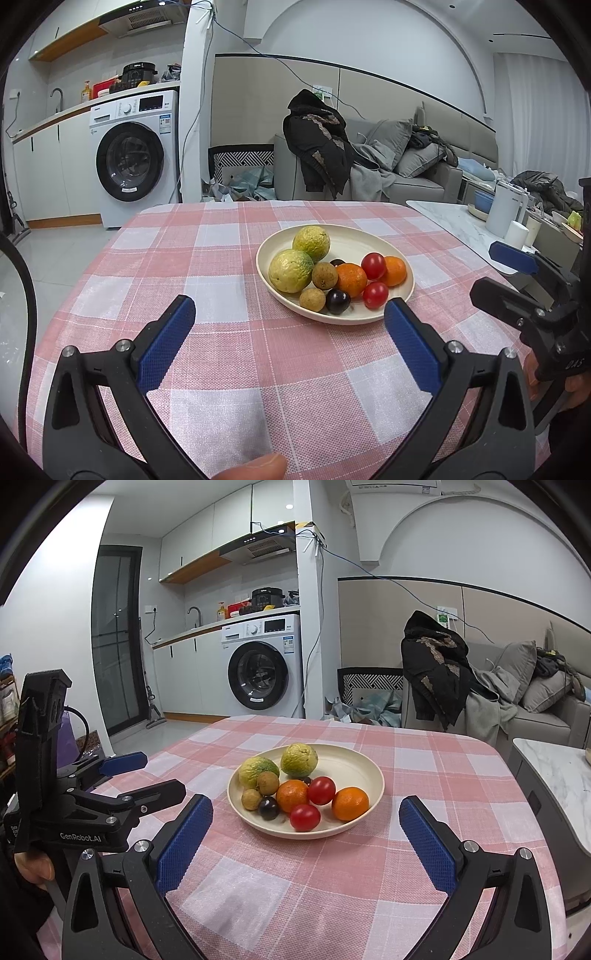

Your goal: Organize fruits

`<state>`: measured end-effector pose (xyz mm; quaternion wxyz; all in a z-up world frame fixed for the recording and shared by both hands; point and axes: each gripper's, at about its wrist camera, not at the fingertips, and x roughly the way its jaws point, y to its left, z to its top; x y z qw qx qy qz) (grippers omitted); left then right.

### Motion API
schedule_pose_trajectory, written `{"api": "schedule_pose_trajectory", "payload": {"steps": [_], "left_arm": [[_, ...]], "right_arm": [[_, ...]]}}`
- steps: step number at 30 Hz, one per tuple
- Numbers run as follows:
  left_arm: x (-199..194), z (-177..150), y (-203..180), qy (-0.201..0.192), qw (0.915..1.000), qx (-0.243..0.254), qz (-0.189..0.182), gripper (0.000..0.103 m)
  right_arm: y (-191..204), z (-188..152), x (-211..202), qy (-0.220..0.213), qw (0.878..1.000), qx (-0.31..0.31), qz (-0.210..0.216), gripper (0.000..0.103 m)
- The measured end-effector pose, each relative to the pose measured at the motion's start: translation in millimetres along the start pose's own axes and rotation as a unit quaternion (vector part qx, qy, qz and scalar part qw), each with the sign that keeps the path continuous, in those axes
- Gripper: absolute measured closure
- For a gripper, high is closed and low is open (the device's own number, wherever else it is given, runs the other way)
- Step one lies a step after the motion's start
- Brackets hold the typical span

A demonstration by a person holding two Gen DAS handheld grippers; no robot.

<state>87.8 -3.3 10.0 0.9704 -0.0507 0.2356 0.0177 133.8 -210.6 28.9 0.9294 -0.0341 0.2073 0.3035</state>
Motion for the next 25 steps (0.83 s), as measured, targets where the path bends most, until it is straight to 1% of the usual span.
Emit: {"api": "schedule_pose_trajectory", "payload": {"steps": [25], "left_arm": [[2.3, -2.8, 4.7, 0.002, 0.9999, -0.011, -0.01, 0.001]], "right_arm": [[-0.5, -0.8, 0.9, 0.005, 1.0, -0.005, 0.006, 0.0]]}}
